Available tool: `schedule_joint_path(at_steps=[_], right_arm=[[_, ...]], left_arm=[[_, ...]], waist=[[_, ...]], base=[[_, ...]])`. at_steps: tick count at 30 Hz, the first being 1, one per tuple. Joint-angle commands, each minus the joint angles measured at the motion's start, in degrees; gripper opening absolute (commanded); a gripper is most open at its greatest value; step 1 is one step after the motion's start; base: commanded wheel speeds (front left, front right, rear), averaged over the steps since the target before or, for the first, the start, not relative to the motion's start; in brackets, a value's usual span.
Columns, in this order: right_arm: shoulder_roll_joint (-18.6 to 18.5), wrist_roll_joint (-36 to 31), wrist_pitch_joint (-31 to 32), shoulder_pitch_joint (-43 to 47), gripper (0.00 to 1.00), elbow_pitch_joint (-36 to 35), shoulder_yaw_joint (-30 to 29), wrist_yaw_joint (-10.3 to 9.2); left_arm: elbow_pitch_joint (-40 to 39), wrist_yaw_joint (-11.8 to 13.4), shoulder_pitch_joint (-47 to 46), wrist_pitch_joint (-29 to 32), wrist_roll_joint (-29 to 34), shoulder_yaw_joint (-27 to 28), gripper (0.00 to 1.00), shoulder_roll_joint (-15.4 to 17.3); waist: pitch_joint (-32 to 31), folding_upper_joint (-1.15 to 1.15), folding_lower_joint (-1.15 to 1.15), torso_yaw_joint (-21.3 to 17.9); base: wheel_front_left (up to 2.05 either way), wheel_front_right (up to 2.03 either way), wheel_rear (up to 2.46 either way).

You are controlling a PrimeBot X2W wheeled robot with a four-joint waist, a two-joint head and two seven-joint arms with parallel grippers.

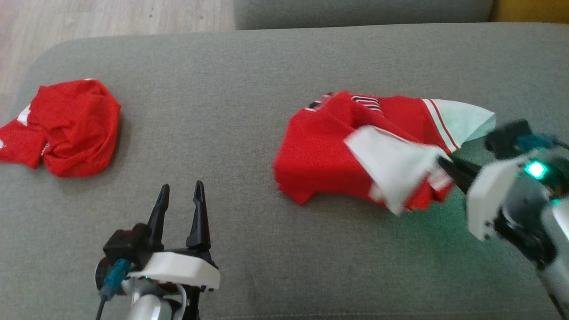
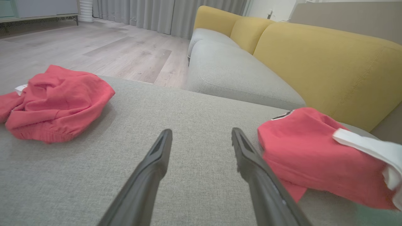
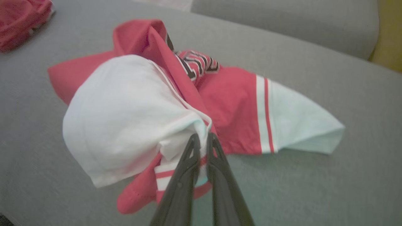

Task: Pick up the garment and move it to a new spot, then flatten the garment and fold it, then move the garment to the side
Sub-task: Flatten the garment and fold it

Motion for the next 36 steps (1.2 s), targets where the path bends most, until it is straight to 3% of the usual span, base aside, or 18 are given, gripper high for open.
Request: schedule_joint_path(at_steps=[1,3,4,5,6,7,17,25,31,36], right_arm=[[-1.7,-0.9,2.1,2.9,0.00,-1.9,-3.7,0.43],[-1.9,-2.1,2.9,4.4,0.00,-1.7,-5.5,0.43],[-1.3,-5.3,3.8,6.6,0.00,-1.1,-9.3,0.43],[-0.9,-7.4,3.9,7.4,0.24,-0.9,-10.7,0.43],[-0.5,-9.4,4.0,8.0,0.67,-1.0,-11.7,0.43],[0.1,-10.8,4.2,8.5,1.00,-1.1,-12.5,0.43],[7.7,-16.4,1.2,11.7,1.00,-11.5,-18.3,0.43],[13.6,-22.1,-2.8,18.6,1.00,-20.1,-15.0,0.43],[16.3,-27.3,-5.4,22.2,1.00,-18.2,-10.5,0.43],[19.9,-30.4,-7.7,26.0,1.00,-15.3,-12.6,0.43]], left_arm=[[-2.1,0.1,-0.6,-0.7,0.7,2.0,1.00,-0.1],[-2.0,0.0,-0.6,-0.7,0.7,2.0,1.00,-0.1],[-2.0,-0.1,-0.6,-0.7,0.7,2.1,1.00,-0.1],[-1.9,-0.2,-0.6,-0.7,0.7,2.1,1.00,-0.1],[-1.8,-0.3,-0.7,-0.7,0.8,2.1,1.00,-0.1],[-1.8,-0.3,-0.8,-0.7,0.8,2.0,1.00,-0.1],[-1.5,-0.6,-1.1,-0.7,1.0,2.0,1.00,-0.1],[-1.6,-0.6,-0.8,-0.7,1.0,1.8,1.00,-0.1],[-1.5,-0.7,-1.2,-0.7,1.3,1.7,1.00,-0.1],[-1.7,-0.7,-1.7,-0.7,1.2,1.4,1.00,-0.1]], waist=[[0.2,0.00,0.00,-0.5],[0.3,0.00,0.00,-0.7],[0.5,0.00,0.00,-1.1],[0.6,0.00,0.00,-1.3],[0.7,0.00,0.00,-1.5],[0.8,0.00,0.00,-1.7],[0.8,0.00,0.00,-2.5],[0.7,0.00,0.00,-2.6],[1.3,0.00,0.00,-2.4],[1.7,0.00,0.00,-1.7]], base=[[0.00,0.00,0.00],[0.00,0.00,0.00],[0.00,0.00,0.00],[0.00,0.00,0.00],[0.00,0.00,0.00],[0.00,0.00,0.00],[0.00,0.00,0.00],[0.00,0.00,0.00],[0.00,0.00,0.00],[0.00,0.00,0.00]])
